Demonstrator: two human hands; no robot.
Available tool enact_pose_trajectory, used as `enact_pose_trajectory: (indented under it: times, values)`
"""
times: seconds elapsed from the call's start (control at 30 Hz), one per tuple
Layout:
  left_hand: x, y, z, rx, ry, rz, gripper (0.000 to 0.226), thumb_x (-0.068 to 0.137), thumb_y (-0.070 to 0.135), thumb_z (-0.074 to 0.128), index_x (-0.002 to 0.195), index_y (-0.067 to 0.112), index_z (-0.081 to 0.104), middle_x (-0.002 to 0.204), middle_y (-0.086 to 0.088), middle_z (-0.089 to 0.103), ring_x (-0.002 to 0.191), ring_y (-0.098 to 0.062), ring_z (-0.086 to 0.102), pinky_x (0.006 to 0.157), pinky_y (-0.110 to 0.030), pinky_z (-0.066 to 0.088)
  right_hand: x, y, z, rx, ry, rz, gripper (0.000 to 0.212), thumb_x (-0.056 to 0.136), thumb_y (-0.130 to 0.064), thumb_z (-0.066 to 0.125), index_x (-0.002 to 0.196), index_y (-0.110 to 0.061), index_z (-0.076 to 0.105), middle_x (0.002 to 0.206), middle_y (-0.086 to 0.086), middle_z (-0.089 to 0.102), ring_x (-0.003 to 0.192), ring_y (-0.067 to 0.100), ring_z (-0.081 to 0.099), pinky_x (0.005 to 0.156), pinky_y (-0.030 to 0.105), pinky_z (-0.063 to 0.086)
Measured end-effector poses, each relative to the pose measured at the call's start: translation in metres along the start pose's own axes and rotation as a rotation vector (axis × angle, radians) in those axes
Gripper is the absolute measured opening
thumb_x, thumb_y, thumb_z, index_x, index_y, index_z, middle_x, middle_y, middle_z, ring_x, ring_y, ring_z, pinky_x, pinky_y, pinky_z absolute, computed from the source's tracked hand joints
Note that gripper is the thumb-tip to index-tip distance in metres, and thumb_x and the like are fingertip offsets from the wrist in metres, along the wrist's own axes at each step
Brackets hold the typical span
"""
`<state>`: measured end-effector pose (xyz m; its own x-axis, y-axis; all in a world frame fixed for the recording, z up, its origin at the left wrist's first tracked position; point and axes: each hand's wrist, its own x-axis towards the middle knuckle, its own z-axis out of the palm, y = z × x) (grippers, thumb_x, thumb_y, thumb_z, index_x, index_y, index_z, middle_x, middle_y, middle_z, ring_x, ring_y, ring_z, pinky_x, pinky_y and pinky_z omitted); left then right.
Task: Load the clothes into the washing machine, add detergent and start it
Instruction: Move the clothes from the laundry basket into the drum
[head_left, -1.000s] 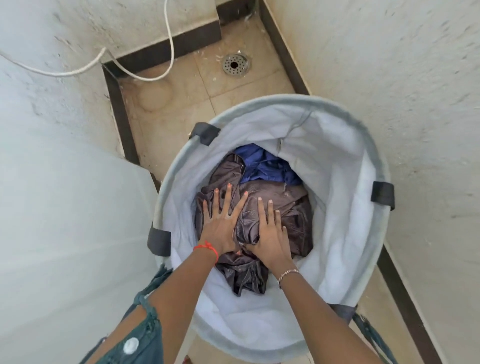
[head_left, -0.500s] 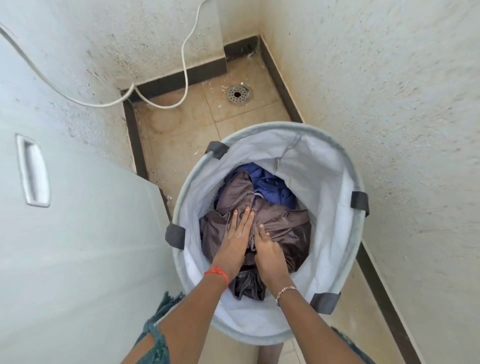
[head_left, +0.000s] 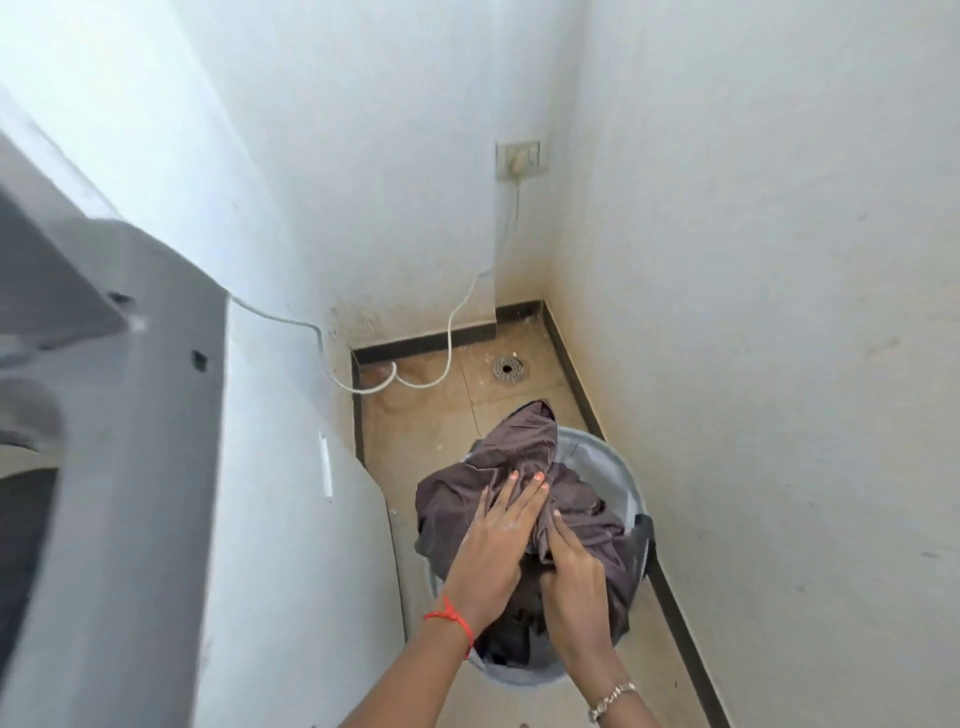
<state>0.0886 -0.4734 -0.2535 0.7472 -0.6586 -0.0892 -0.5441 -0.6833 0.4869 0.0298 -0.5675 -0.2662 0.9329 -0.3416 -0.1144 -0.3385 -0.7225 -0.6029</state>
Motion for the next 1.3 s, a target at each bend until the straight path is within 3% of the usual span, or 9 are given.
enact_pose_trajectory:
  times: [0.13,0.3,0.43,0.57,0.67,0.8,0.97,1.07,1.3]
  values:
    - [-0.02,0.043,-0.096,0.015,0.101,0.069,0.091,0.07,-0.017,0.04,0.15,0.014,0.012,0.157,0.001,0.011,0.141,-0.018,-0.011,0.118,-0.045,0.005,-0.015,-0.067,-0.071,0.092,0.172,-0.067,0.067,0.06,0.01,0.043,0.124,-0.004,0.058,0.131,0.013,0.057,0.102,0.035,0.064,0.084,0.04,0.052]
    - [-0.059,0.094,-0.221,-0.03,0.189,0.144,0.095,0.072,-0.012,0.045,0.15,0.022,0.004,0.158,0.004,0.008,0.146,-0.015,0.002,0.12,-0.034,0.006,-0.042,-0.157,-0.158,0.129,0.452,-0.221,0.06,0.047,0.004,0.038,0.095,-0.003,0.073,0.102,0.011,0.072,0.083,0.028,0.071,0.064,0.024,0.044]
    - [-0.104,0.117,-0.308,-0.044,0.31,0.193,0.092,0.073,0.003,0.053,0.15,0.024,0.006,0.157,0.007,0.015,0.146,-0.013,0.009,0.119,-0.035,0.013,-0.063,-0.228,-0.204,0.272,0.568,-0.354,0.047,0.055,0.008,0.042,0.087,-0.003,0.075,0.094,0.011,0.074,0.084,0.01,0.059,0.071,0.0,0.035]
    - [-0.154,0.13,-0.385,0.116,0.423,0.247,0.092,0.075,0.014,0.055,0.149,0.028,0.002,0.158,0.005,0.01,0.146,-0.018,0.005,0.119,-0.039,0.011,-0.089,-0.306,-0.231,0.435,0.619,-0.545,0.037,0.065,0.012,0.047,0.086,-0.004,0.074,0.087,0.001,0.072,0.085,-0.005,0.051,0.073,0.002,0.038]
    - [-0.195,0.134,-0.44,0.24,0.488,0.248,0.091,0.078,0.016,0.055,0.149,0.029,-0.001,0.158,0.002,0.008,0.146,-0.022,0.001,0.119,-0.038,0.01,-0.112,-0.367,-0.245,0.598,0.59,-0.674,0.044,0.066,0.022,0.047,0.081,-0.009,0.074,0.08,-0.012,0.067,0.08,-0.006,0.052,0.072,0.012,0.044]
    - [-0.25,0.136,-0.505,0.336,0.595,0.211,0.093,0.08,0.011,0.054,0.149,0.029,-0.007,0.158,0.001,0.009,0.146,-0.02,0.002,0.119,-0.034,0.015,-0.149,-0.448,-0.261,0.734,0.55,-0.844,0.054,0.061,0.016,0.039,0.057,-0.037,0.047,0.058,-0.037,0.051,0.059,-0.015,0.046,0.057,0.002,0.033]
    - [-0.315,0.126,-0.571,0.405,0.727,0.136,0.089,0.08,0.007,0.054,0.15,0.023,0.002,0.156,-0.003,0.019,0.142,-0.022,0.022,0.109,-0.029,0.03,-0.183,-0.535,-0.262,0.896,0.474,-0.994,0.049,0.061,0.016,0.033,0.05,-0.032,0.032,0.043,-0.017,0.032,0.05,0.0,0.025,0.049,0.015,0.021]
    - [-0.347,0.113,-0.602,0.441,0.81,0.084,0.085,0.081,0.006,0.053,0.151,0.02,0.006,0.154,-0.002,0.026,0.135,-0.019,0.032,0.099,-0.017,0.027,-0.195,-0.584,-0.256,0.973,0.434,-1.069,0.044,0.06,0.014,0.033,0.049,-0.028,0.027,0.043,-0.015,0.024,0.052,0.0,0.02,0.049,0.016,0.018]
    - [-0.404,0.082,-0.667,0.561,0.955,0.008,0.078,0.08,0.011,0.052,0.15,0.015,0.015,0.145,-0.008,0.04,0.125,-0.025,0.046,0.102,-0.03,0.037,-0.228,-0.676,-0.248,1.189,0.264,-1.24,0.065,0.06,0.022,0.032,0.043,-0.042,0.035,0.034,-0.022,0.035,0.04,-0.007,0.034,0.046,0.003,0.026]
